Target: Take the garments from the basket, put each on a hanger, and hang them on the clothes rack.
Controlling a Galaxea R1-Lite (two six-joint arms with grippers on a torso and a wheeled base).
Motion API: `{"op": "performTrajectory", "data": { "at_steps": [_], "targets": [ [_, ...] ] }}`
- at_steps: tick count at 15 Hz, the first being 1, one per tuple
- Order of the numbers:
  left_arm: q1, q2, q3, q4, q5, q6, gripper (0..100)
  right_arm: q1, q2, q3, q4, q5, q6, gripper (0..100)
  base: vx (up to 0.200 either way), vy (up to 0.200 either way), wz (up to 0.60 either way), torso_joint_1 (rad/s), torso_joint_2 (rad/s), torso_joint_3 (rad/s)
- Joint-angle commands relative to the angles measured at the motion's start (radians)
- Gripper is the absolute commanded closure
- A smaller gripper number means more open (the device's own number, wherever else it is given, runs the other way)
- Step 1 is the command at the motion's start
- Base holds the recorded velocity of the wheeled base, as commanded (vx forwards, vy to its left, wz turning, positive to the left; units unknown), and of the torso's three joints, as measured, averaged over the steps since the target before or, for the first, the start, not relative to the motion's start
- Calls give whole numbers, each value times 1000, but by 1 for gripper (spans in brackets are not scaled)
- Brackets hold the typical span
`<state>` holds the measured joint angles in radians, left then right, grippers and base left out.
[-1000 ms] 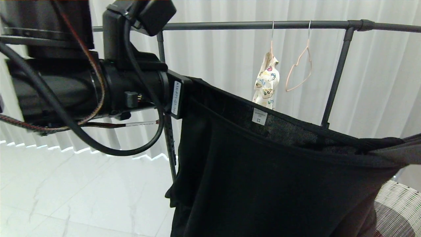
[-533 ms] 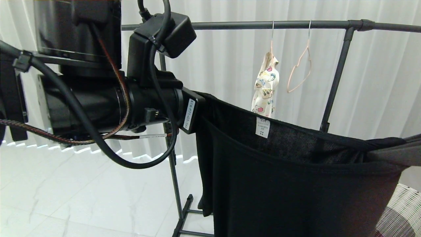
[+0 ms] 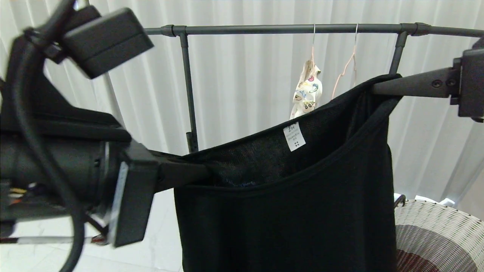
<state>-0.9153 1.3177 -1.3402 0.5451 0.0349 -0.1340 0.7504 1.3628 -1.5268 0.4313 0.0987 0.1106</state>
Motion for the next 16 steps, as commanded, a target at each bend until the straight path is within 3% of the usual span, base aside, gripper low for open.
{"op": "performTrajectory", "data": {
  "at_steps": [1,3,12,14,15,16],
  "targets": [
    [-97,-69,-4,12,0,-50,100,-3,70,-7,-37,3,-3,100,0,0,0,0,0,0],
    [-148,-63,1,9,5,-82,100,-2,81,-9,-59,36,-5,100,0,0,0,0,0,0],
    [-157,-90,0,12,19,-55,100,15,72,-6,-49,41,-22,100,0,0,0,0,0,0],
    [-122,-44,-23,6,68,-4,100,-3,32,-23,23,41,-26,100,0,0,0,0,0,0],
    [-56,20,-62,-7,145,28,100,-13,-8,-62,144,41,-26,100,0,0,0,0,0,0],
    [-54,49,-89,-24,168,42,100,-13,-36,-95,227,41,-26,100,0,0,0,0,0,0]
  ]
}}
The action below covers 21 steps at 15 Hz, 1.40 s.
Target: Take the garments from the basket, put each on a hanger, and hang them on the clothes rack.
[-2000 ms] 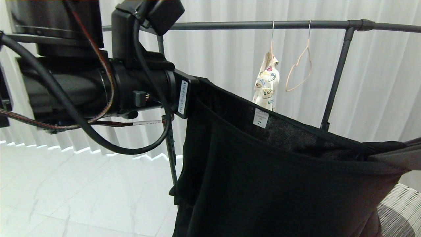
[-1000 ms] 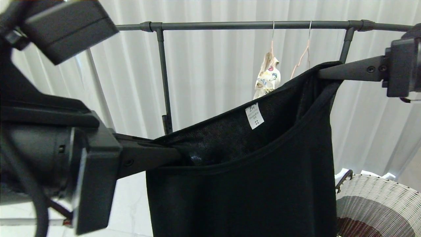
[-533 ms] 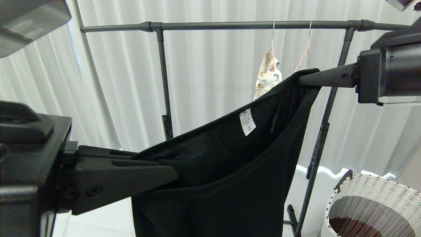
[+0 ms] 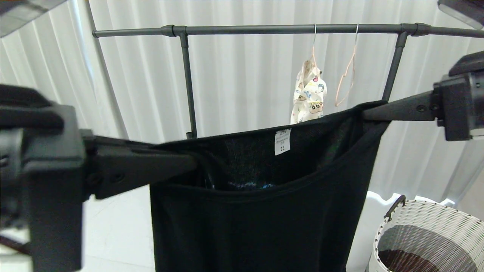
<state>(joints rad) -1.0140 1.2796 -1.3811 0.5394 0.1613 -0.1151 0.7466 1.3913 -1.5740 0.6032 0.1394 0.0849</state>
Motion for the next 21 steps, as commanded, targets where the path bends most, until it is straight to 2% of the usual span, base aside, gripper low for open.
{"op": "performTrajectory", "data": {
  "at_steps": [1,4,8,12,16,17,19,21],
  "targets": [
    [45,118,-82,-35,41,31,100,-9,-83,-80,127,0,-1,100,0,0,0,0,0,0],
    [45,185,-113,-128,41,32,100,19,-100,-84,167,0,-11,100,0,0,0,0,0,0],
    [46,184,-108,-130,43,32,100,20,-95,-84,167,-1,-24,100,0,0,0,0,0,0],
    [75,184,-96,-130,47,34,100,19,-104,-52,159,-63,-22,100,0,0,0,0,0,0],
    [75,184,-93,-128,49,34,100,11,-106,-21,130,-69,-20,100,0,0,0,0,0,0],
    [78,184,-92,-130,49,34,100,11,-106,-14,124,-69,-20,0,0,0,0,0,0,0],
    [88,184,-88,-130,52,34,100,11,-113,-4,124,-69,-19,0,0,0,0,0,0,0],
    [109,184,-56,-130,109,34,100,10,-143,28,122,-69,-20,0,0,0,0,0,0,0]
  ]
}}
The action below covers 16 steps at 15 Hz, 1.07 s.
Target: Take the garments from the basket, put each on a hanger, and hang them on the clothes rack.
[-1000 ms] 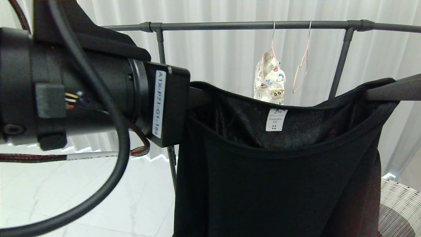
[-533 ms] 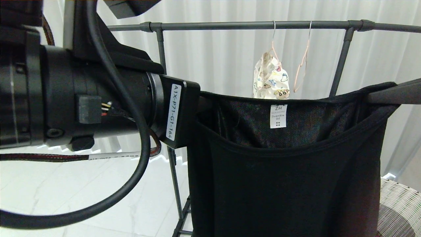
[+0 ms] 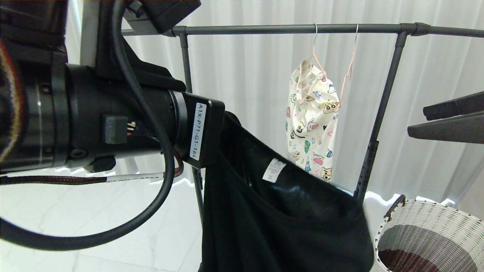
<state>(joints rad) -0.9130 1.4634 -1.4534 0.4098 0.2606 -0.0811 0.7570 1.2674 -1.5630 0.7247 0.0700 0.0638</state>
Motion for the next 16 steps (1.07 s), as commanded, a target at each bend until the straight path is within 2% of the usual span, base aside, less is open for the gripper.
{"op": "performTrajectory", "data": {
  "at_steps": [1,4,5,6,8,9,10,12,14,16],
  "targets": [
    [25,-2,38,0,37,0,100,-15,-46,35,1,1,1,0,0,0,0,0,0,0],
    [62,-5,94,1,80,0,100,-36,-109,78,-1,4,-1,0,0,0,0,0,0,0],
    [69,-9,111,1,94,0,100,-84,-108,80,1,-9,-4,0,0,0,0,0,0,0],
    [75,-23,137,1,114,0,100,-171,-95,81,5,-45,-22,0,0,0,0,0,0,0],
    [94,-78,228,6,137,4,100,-358,-66,156,15,-236,-110,0,0,0,0,0,0,0],
    [114,-118,301,6,137,23,100,-458,-66,219,7,-274,-144,0,0,0,0,0,0,0],
    [141,-152,355,4,137,38,100,-527,-68,262,-2,-276,-165,0,0,0,0,0,0,0],
    [209,-190,412,4,138,46,100,-581,-68,324,-54,-283,-179,0,0,0,0,0,0,0],
    [273,-199,459,3,138,44,100,-593,-69,356,-119,-282,-187,0,0,0,0,0,0,0],
    [278,-198,482,-3,140,44,100,-594,-63,360,-139,-280,-187,0,0,0,0,0,0,0]
  ]
}}
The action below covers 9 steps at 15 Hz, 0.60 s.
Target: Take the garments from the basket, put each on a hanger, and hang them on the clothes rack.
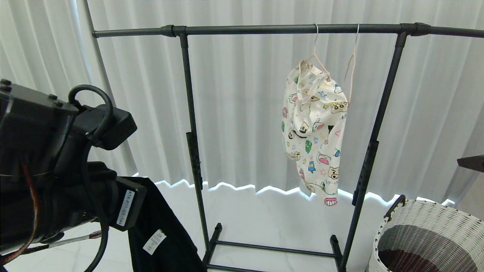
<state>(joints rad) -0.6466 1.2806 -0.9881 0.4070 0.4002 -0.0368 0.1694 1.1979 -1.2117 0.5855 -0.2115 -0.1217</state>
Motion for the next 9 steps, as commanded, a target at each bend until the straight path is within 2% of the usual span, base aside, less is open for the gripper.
{"op": "performTrajectory", "data": {
  "at_steps": [1,4,9],
  "targets": [
    [12,-14,20,-1,0,0,100,-7,14,4,-9,1,2,0,0,0,0,0,0,0],
    [12,-21,42,-1,0,-2,100,-8,28,1,-82,18,42,0,0,0,0,45,-188,-168],
    [8,-49,75,-1,6,41,100,-8,91,-78,-102,23,134,0,0,0,0,163,-459,-278]
  ]
}}
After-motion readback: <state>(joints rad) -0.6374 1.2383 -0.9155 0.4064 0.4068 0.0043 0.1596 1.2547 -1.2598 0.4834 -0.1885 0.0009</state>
